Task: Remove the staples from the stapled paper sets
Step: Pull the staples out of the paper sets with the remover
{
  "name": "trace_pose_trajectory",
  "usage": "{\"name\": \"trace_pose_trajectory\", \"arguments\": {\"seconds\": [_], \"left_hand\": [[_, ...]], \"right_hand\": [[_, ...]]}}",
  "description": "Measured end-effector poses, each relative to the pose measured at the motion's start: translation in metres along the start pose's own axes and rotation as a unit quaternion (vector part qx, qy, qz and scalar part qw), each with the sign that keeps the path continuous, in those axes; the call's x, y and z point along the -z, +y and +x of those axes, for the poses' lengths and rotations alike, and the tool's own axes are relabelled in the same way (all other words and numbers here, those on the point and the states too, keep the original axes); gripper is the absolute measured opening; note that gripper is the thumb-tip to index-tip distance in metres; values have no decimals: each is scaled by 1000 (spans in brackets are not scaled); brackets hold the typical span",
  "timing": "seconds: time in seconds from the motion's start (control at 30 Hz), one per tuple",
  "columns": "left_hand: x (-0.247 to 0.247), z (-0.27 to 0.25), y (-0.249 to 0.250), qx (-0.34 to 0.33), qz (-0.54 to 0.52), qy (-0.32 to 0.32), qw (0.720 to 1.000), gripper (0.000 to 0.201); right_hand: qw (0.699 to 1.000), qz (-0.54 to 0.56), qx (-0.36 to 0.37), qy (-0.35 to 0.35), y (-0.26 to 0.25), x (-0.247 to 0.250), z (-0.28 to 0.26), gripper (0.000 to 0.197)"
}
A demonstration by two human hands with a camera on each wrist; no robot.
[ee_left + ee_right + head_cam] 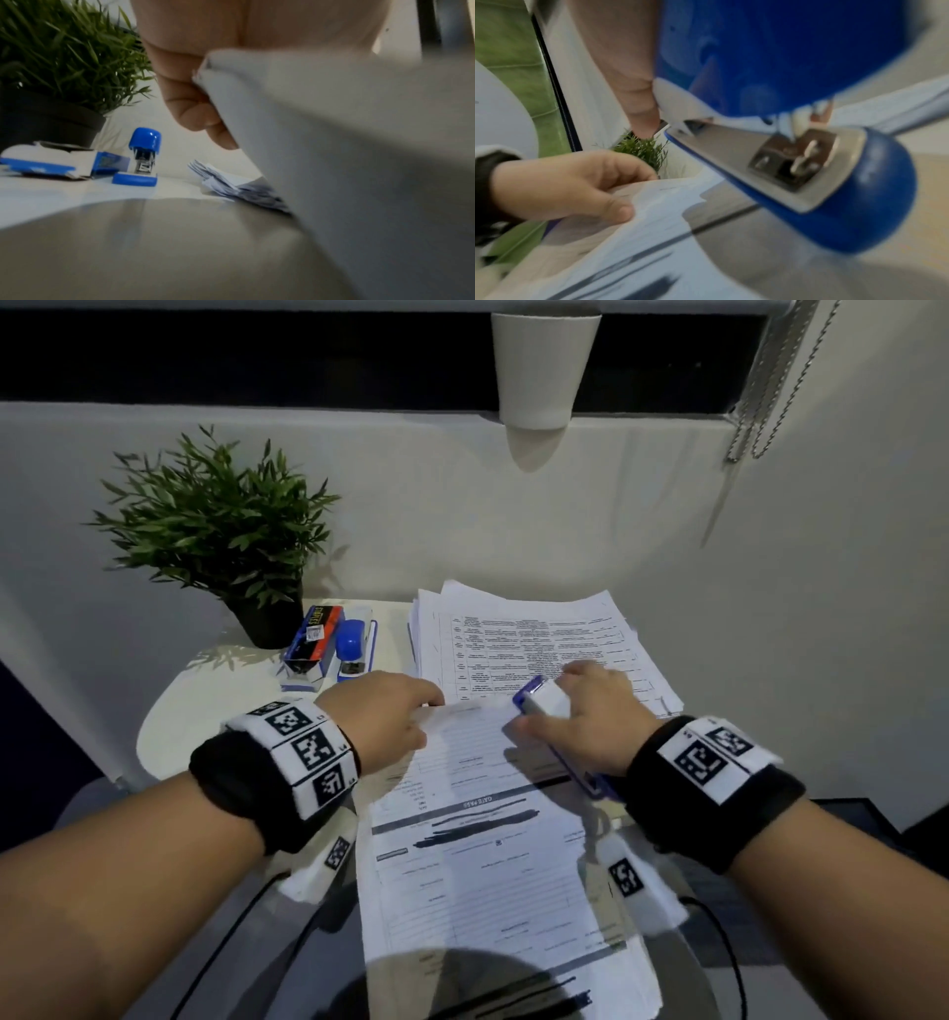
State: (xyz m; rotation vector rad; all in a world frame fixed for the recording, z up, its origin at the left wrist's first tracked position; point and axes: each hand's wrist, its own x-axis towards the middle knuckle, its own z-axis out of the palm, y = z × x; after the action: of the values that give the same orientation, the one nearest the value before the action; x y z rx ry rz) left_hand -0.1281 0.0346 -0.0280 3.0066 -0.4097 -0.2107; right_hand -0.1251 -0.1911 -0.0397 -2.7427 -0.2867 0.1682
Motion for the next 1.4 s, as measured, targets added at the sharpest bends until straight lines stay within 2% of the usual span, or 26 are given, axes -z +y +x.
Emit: {"name": "trace_pose_trajectory", "arguments": {"seconds": [0.07, 0.2, 0.27, 0.33, 0.4, 0.47, 0.53, 0.57, 0.6, 0.67, 0.77, 0.9, 1.03, 1.13, 1.23, 1.27, 1.33, 1.4], "left_hand": [[2, -3, -2, -9, -21, 39, 999, 35], [5, -8, -9, -23, -40, 107, 993, 29], [7, -10, -17, 0, -39, 93, 995, 33], [7, -12, -26, 34, -41, 51, 997, 29], [4, -14, -34, 49, -38, 53, 997, 19], [-2, -15, -39, 41, -12, 78, 996, 29], [-6, -16, -41, 33, 2, 108, 994, 30], [-7, -17, -41, 35, 6, 123, 992, 26], [-7, -17, -42, 40, 9, 136, 990, 21], [-6, -16, -46, 52, 8, 160, 986, 17], [-9, -18, -53, 68, 18, 165, 984, 17], [-12, -20, -57, 67, 62, 145, 985, 9], [-17, -19, -58, -36, 41, 138, 989, 48], [-24, -26, -63, -99, -55, 134, 985, 46], [-38, -35, -71, -159, -66, 143, 975, 50], [-42, -37, -71, -166, -55, 128, 976, 50], [-51, -40, -70, -136, -29, 74, 988, 47], [-61, -40, -73, -123, -37, 78, 989, 48]], "right_hand": [[1000, -9, -11, -17, -1, 5, 6, 48], [998, 48, -3, -32, -4, 7, 11, 32], [999, 30, 3, -16, -6, 5, 10, 33], [999, -38, 25, 27, -5, 4, 7, 33], [982, -140, 87, 89, -6, -1, 2, 30], [951, -220, 173, 133, -9, -5, -5, 31], [928, -252, 233, 146, -15, -10, -13, 35], [925, -267, 243, 121, -20, -13, -16, 31], [925, -278, 246, 78, -23, -18, -18, 26], [933, -278, 228, -13, -27, -26, -22, 31], [946, -267, 170, -74, -31, -30, -24, 36], [945, -276, 156, -85, -34, -30, -23, 31], [946, -279, 147, -79, -36, -33, -25, 29], [948, -278, 143, -65, -34, -35, -28, 31], [949, -272, 151, -53, -32, -37, -32, 39], [948, -272, 158, -45, -31, -38, -33, 35], [946, -275, 172, -29, -29, -39, -36, 28], [944, -278, 176, -22, -29, -40, -37, 27]]}}
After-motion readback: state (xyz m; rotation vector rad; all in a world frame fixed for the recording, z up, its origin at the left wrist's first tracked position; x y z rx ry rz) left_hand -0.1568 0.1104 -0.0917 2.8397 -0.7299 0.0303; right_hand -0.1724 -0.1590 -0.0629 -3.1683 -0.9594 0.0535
